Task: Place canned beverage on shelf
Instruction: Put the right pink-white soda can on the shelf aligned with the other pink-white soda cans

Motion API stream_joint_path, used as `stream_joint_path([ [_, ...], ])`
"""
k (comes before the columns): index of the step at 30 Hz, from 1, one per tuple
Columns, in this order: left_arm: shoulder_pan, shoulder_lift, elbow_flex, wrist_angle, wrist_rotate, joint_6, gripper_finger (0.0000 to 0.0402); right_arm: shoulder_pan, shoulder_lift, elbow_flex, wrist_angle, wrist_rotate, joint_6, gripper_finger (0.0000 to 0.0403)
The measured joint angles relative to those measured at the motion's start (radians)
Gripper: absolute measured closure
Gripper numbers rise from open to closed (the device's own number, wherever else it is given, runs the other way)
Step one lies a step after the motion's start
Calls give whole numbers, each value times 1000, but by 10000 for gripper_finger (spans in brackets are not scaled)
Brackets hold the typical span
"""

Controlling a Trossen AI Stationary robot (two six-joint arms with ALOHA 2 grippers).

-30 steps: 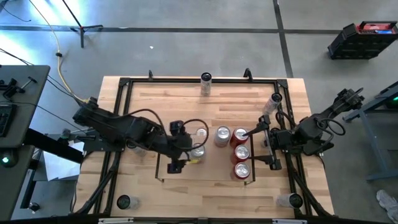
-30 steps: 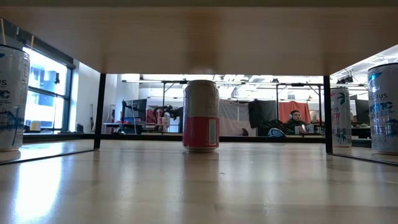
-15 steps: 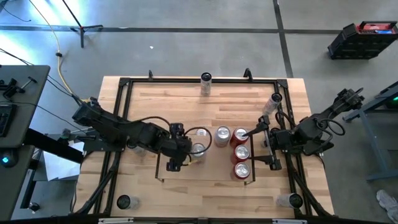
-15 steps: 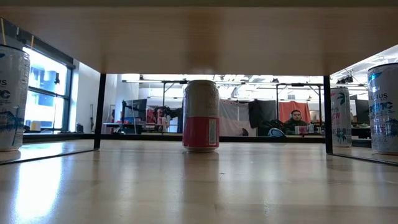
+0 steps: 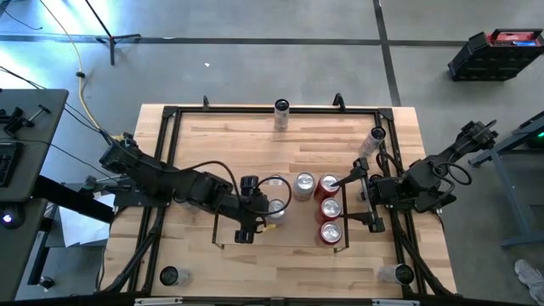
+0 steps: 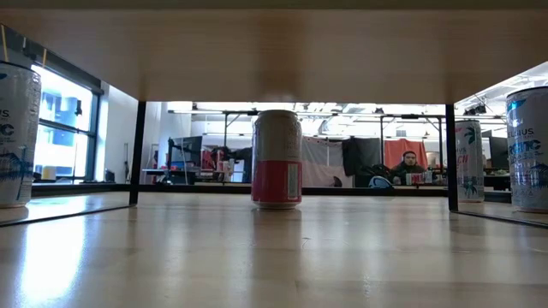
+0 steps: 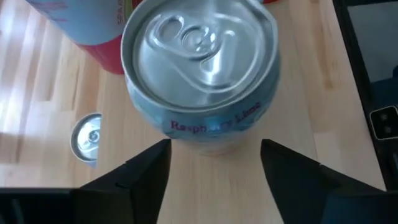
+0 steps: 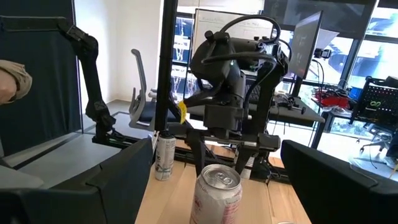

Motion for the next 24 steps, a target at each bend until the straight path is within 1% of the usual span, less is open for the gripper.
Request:
stream_joint_path([
  [6,2,28,0,39,11,-48,199,0,0,0,-1,0,17,61],
  [12,3,48,1,105,34,-46,220,0,2,0,-2,0,19,61],
  [18,3,58,0,140,87,-73,235,0,2,0,1,0,26,61],
  [24,1,58,0,201,170,-81,247,-1,2,0,-5,0,52,61],
])
